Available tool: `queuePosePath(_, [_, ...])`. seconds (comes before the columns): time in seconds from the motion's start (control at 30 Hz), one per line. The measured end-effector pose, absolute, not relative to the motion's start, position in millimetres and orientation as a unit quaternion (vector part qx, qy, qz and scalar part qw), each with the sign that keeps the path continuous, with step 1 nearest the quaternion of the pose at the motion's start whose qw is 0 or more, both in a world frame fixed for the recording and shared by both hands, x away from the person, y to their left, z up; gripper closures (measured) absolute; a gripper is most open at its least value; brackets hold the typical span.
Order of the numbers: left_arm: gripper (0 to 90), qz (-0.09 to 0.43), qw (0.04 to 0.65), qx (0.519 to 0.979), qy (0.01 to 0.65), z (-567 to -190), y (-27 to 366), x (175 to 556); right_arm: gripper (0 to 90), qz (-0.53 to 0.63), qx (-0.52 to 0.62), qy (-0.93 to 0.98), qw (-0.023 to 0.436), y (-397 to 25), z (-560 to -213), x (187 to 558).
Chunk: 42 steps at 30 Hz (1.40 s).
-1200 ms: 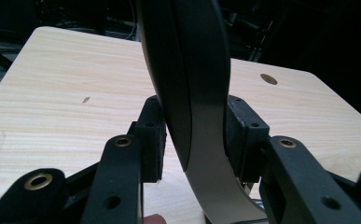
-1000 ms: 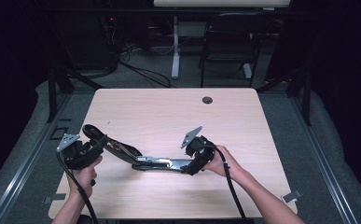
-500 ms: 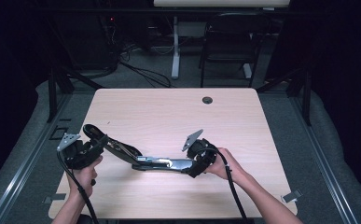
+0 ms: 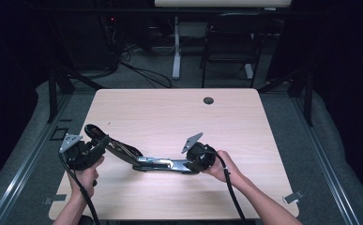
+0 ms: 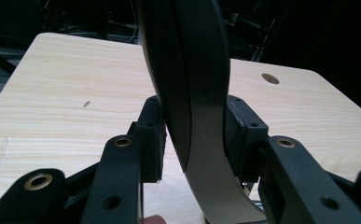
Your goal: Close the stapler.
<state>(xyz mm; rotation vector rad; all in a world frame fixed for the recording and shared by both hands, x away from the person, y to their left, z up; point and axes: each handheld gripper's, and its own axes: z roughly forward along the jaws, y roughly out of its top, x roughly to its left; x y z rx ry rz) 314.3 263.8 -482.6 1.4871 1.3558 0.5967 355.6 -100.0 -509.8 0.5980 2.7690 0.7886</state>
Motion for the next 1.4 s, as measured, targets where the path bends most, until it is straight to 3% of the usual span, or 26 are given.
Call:
queuePosePath(0.17, [62.4,0.253,0.497,0.616,0.556,-482,262,314,85.0,0.274,0.216,0.932,0.094,-94,-520,360])
queuePosePath(0.37, [62.3,0.256,0.495,0.62,0.552,-481,260,314,88.7,0.264,0.228,0.933,0.092,-90,-530,364])
queuePosePath(0.57, [62.3,0.261,0.494,0.619,0.551,-481,259,313,88.8,0.215,0.225,0.949,0.049,-89,-535,367])
queuePosePath(0.73, [62.2,0.263,0.492,0.623,0.549,-480,258,313,90.0,0.217,0.224,0.948,0.057,-87,-540,367])
queuePosePath(0.87, [62.2,0.267,0.492,0.622,0.547,-480,256,313,90.0,0.203,0.223,0.953,0.037,-89,-537,368])
queuePosePath(1.37, [62.6,0.292,0.491,0.635,0.52,-476,241,311,90.0,0.176,0.235,0.955,0.048,-92,-533,369])
queuePosePath(1.4, [62.8,0.295,0.494,0.635,0.515,-475,239,311,90.0,0.251,0.243,0.936,0.052,-91,-544,368])
